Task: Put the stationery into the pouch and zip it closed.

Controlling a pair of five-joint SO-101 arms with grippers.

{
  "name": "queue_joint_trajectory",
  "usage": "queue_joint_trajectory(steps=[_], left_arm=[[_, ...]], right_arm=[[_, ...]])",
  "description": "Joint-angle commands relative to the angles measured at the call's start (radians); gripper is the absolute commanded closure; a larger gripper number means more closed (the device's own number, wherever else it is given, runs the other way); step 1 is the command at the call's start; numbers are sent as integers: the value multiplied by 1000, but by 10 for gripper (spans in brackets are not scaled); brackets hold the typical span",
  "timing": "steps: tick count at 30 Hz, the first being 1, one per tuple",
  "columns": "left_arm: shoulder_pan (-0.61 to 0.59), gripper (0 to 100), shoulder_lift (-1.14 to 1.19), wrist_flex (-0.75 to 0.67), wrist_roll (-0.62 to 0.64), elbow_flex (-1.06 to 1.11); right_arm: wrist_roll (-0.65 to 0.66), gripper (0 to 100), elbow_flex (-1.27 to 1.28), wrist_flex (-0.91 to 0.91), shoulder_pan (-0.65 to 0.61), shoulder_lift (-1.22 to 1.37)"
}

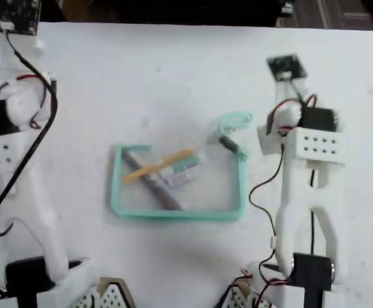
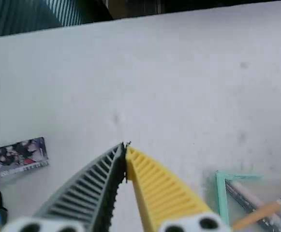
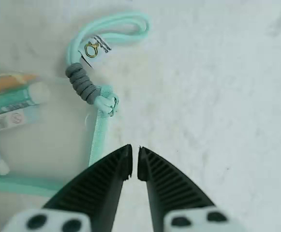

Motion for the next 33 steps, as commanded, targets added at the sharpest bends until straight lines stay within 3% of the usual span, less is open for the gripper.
queue_joint_trajectory(steps=[1, 4, 7, 11, 21, 33], left_arm=[[42, 980, -30, 321, -52, -519], [59, 980, -41, 404, -52, -743], [56, 980, -124, 402, -52, -756], [88, 980, -249, 400, -52, -614], [341, 980, -687, 399, -48, -209], [358, 980, -1122, 269, -54, 216]], right_arm=[[6, 978, -440, 228, 2, -61], [5, 978, -543, 223, 22, -137], [5, 978, -532, 222, 22, -237], [3, 978, -482, 222, 15, -390], [3, 978, -250, 219, -174, -811], [0, 978, -20, 217, -223, -1228]])
